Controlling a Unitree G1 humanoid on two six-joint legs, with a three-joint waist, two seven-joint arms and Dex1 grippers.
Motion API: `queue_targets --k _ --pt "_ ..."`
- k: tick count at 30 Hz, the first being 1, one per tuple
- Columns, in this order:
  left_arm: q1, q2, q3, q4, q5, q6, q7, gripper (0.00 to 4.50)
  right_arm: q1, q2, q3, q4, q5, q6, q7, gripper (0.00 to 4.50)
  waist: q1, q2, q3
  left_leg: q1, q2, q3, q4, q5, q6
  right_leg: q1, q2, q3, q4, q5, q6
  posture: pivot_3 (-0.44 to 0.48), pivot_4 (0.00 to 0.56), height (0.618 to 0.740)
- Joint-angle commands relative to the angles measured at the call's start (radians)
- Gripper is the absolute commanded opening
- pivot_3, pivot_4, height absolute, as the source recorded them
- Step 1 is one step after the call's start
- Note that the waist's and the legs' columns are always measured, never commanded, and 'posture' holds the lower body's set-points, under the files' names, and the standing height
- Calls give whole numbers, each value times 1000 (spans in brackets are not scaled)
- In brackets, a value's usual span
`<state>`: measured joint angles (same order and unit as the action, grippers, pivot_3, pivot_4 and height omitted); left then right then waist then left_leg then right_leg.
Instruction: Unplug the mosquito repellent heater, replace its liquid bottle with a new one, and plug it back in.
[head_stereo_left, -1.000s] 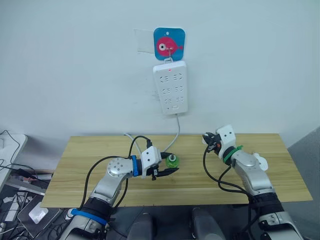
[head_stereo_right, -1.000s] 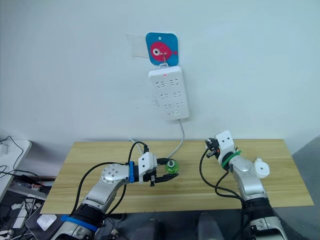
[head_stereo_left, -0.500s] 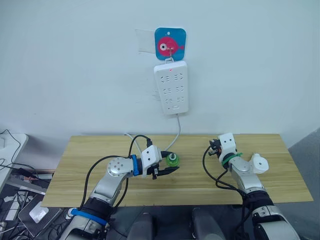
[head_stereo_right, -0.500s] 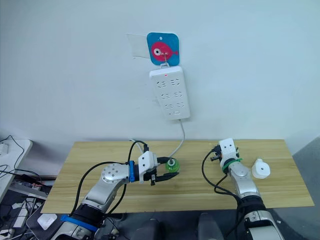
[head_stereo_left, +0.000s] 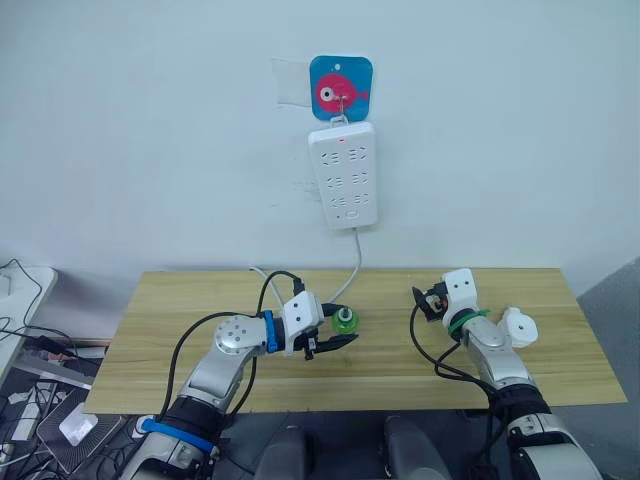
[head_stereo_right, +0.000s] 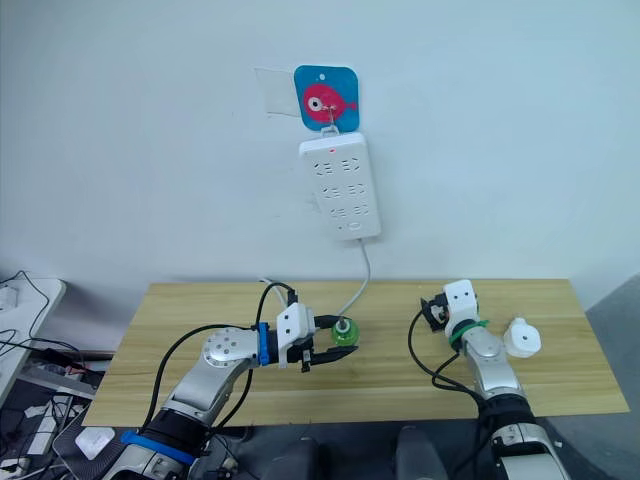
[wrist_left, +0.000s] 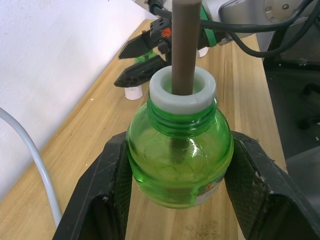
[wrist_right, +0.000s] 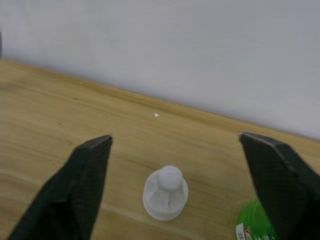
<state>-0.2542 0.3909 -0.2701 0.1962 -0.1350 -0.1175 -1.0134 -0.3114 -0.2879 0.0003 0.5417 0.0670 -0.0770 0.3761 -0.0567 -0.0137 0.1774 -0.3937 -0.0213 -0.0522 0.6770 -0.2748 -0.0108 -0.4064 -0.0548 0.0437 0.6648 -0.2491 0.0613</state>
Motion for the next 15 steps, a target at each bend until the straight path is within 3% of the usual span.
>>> queue_targets --k 1,5,7,10,15 --pt "4 0 3 -44 -10 -8 -1 2217 26 -23 22 -215 91 26 172 4473 0 0 0 0 0 0 0 0 0 0 0 0 0 0 0 -44 121 740" --pt "2 3 6 -35 -10 -11 -8 2217 53 -136 88 -437 178 158 421 4306 0 4 -3 0 0 -1 0 0 0 0 0 -1 0 0 0 -53 119 740" --pt "-1 4 6 -31 -10 -11 -9 2217 57 -171 93 -511 246 233 503 3925 1 3 -4 0 0 -1 0 0 0 1 0 -1 0 0 0 -55 120 740" --pt "-13 5 8 -22 -11 -15 -15 2217 56 -282 152 -631 318 363 691 2888 1 3 -4 0 0 -1 1 0 0 1 0 -1 0 0 0 -61 120 740" --pt "-29 4 12 -15 -13 -20 -23 2217 5 -294 197 -674 358 426 771 2888 2 3 -4 0 0 -1 1 0 0 2 0 -2 0 0 0 -57 125 740"
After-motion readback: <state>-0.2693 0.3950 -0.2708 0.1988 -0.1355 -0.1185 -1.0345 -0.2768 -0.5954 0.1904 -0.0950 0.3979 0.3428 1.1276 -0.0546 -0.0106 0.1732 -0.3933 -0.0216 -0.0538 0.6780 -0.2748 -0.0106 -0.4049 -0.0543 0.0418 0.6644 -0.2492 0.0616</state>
